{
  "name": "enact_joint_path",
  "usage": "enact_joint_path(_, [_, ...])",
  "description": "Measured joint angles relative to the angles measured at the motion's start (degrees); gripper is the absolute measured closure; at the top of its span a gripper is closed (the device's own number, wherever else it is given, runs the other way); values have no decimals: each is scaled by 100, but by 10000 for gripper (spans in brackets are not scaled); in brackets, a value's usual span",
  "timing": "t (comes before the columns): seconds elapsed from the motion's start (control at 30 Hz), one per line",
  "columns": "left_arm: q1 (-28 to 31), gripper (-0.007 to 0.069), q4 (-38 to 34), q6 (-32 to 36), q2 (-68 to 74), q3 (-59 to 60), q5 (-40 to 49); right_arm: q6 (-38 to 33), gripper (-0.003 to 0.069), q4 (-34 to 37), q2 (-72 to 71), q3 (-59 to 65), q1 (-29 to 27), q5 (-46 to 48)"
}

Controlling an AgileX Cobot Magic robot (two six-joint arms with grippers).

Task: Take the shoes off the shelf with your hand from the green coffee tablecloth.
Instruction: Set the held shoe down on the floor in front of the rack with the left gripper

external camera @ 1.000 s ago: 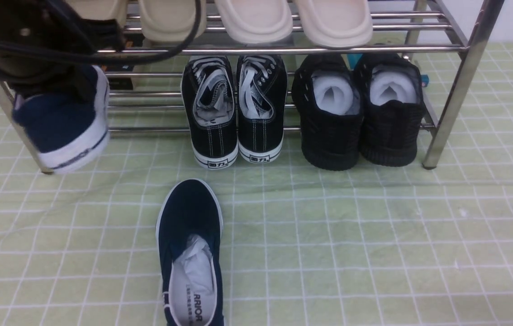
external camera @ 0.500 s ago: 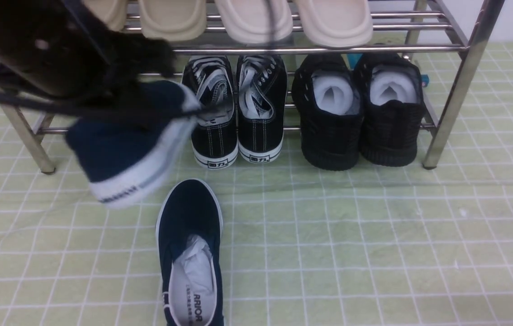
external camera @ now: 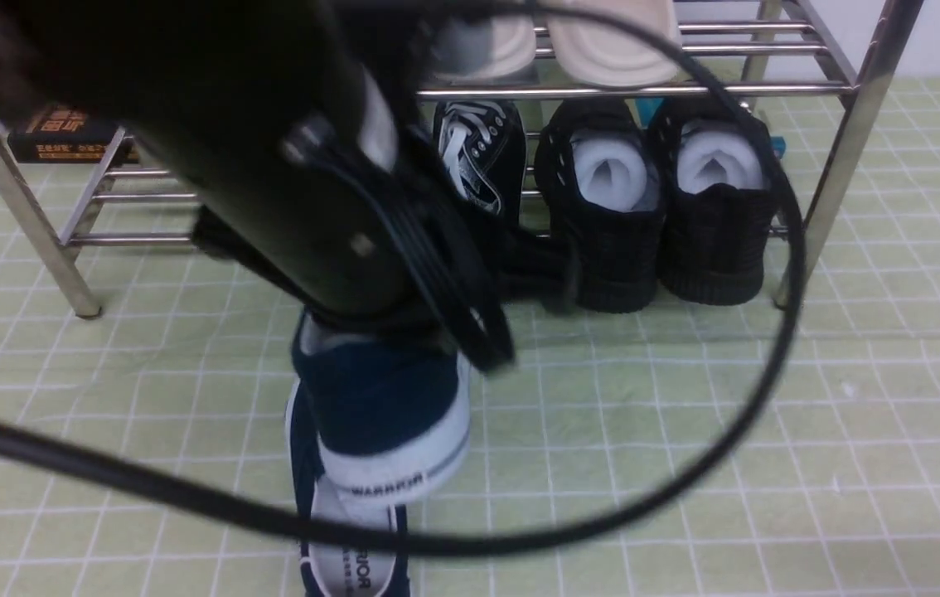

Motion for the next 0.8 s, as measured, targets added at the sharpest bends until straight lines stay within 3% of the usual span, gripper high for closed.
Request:
enact_joint_path(0.23, [-445,578,139,-559,233,663,-369,0,420,0,0,0,0,0])
enact_joint_path(0.67, [-1040,578,29,-962,260,738,-549,0,420,0,0,0,0,0])
enact_joint_path(0.8, [-1359,578,340,-1205,260,738,-782,0,420,0,0,0,0,0])
